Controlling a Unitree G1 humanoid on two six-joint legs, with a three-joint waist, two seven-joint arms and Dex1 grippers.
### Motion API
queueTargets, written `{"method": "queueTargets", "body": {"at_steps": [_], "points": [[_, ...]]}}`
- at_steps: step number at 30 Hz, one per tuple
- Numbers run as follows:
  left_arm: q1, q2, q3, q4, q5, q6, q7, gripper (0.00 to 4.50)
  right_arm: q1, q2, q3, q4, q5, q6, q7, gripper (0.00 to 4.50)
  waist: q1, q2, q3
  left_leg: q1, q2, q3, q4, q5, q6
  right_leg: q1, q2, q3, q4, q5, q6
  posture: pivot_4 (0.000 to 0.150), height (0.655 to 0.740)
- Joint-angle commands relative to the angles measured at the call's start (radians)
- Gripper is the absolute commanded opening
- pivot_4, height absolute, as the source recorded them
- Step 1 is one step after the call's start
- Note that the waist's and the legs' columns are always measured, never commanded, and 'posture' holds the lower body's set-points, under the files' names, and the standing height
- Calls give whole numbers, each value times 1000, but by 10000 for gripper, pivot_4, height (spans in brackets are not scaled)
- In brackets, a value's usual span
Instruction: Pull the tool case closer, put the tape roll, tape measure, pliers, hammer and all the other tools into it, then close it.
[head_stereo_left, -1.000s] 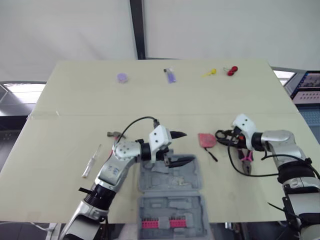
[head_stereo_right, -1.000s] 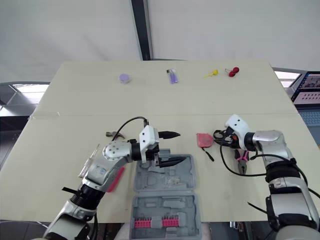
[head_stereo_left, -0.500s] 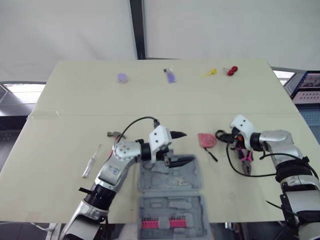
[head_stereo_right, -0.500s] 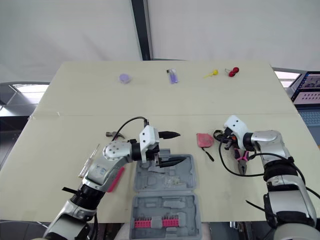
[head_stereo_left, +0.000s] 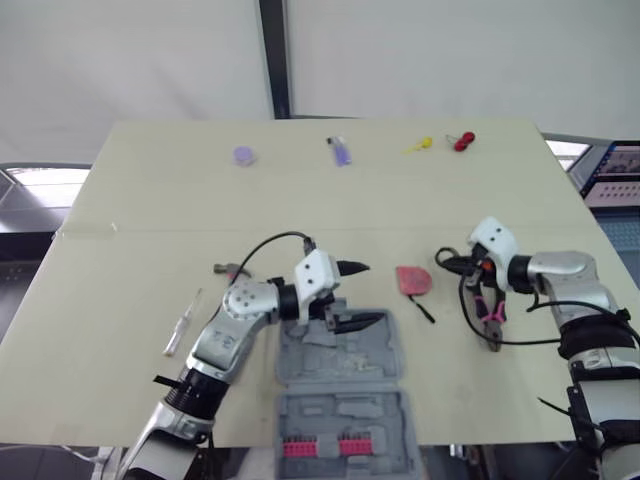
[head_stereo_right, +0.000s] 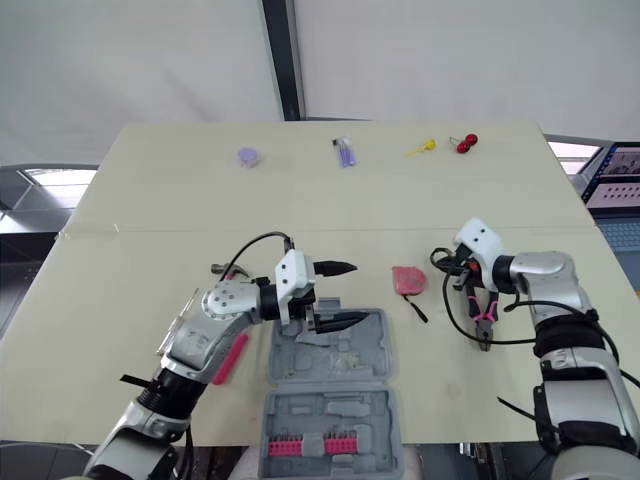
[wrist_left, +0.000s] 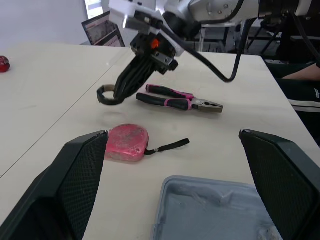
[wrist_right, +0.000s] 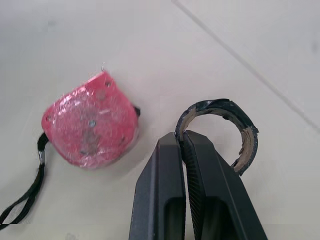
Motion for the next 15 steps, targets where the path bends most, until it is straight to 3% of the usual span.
{"method": "queueTargets", "body": {"at_steps": [1,7,15], "points": [[40,51,78,-110,-58,-2,-15,45000,46,-17,-49,-241,118,126,72,496,0,0,0,0,0,0,0,0,0,0,0,0,0,0,0,1500,7400],[206,199,234,-297,-146,64,-21,45000,143,56,-27,-677,295,383,52,496,-2,0,0,0,1,0,0,0,0,0,1,0,0,0,0,1500,7400],[591,239,476,-433,-229,36,29,45000,186,242,136,-913,317,519,-89,496,6,0,0,1,4,0,0,-3,-2,-1,3,0,2,0,0,1500,7400]]}}
